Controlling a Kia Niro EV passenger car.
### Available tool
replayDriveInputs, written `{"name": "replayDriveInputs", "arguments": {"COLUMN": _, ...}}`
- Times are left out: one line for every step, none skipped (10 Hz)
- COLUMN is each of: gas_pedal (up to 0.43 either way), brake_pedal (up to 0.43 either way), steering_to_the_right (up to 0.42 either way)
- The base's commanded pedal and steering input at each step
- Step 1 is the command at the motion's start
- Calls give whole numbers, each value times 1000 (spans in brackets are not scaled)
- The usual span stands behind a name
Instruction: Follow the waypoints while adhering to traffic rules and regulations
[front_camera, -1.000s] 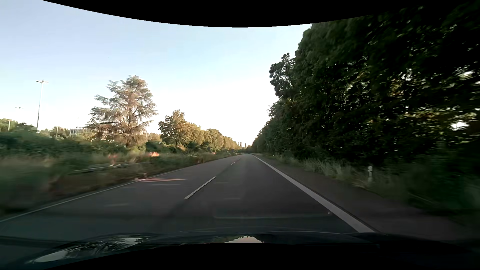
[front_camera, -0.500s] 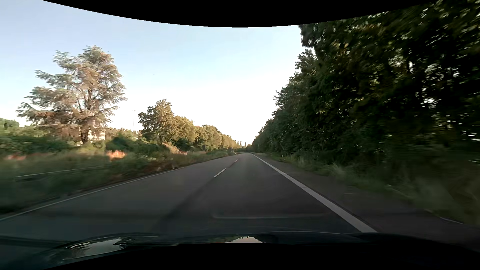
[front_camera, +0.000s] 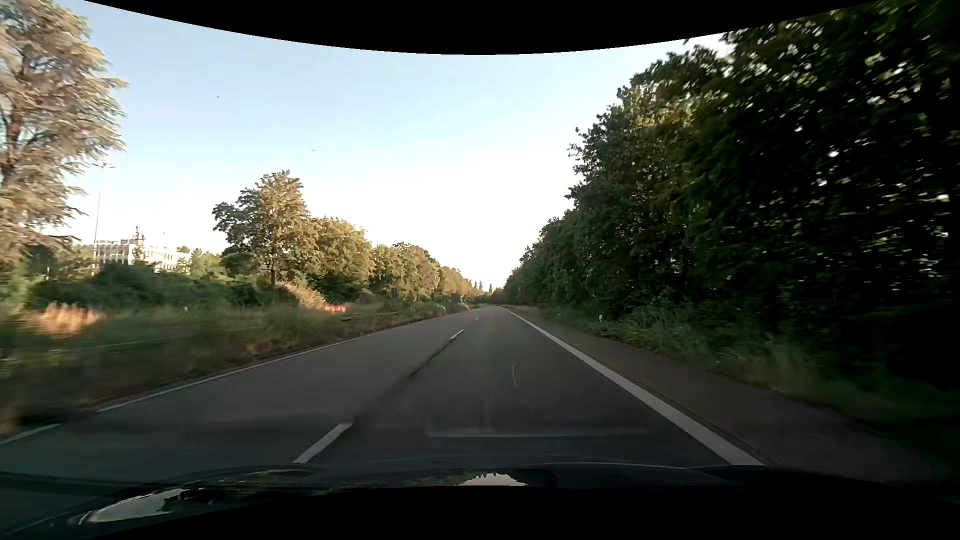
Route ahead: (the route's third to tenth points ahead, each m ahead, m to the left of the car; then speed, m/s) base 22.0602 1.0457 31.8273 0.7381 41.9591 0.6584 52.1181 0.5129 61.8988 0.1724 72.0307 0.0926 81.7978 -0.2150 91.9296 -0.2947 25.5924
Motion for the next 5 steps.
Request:
{"name": "replayDriveInputs", "arguments": {"gas_pedal": 260, "brake_pedal": 0, "steering_to_the_right": 3}}
{"name": "replayDriveInputs", "arguments": {"gas_pedal": 260, "brake_pedal": 0, "steering_to_the_right": 3}}
{"name": "replayDriveInputs", "arguments": {"gas_pedal": 260, "brake_pedal": 0, "steering_to_the_right": 3}}
{"name": "replayDriveInputs", "arguments": {"gas_pedal": 260, "brake_pedal": 0, "steering_to_the_right": 4}}
{"name": "replayDriveInputs", "arguments": {"gas_pedal": 260, "brake_pedal": 0, "steering_to_the_right": 4}}
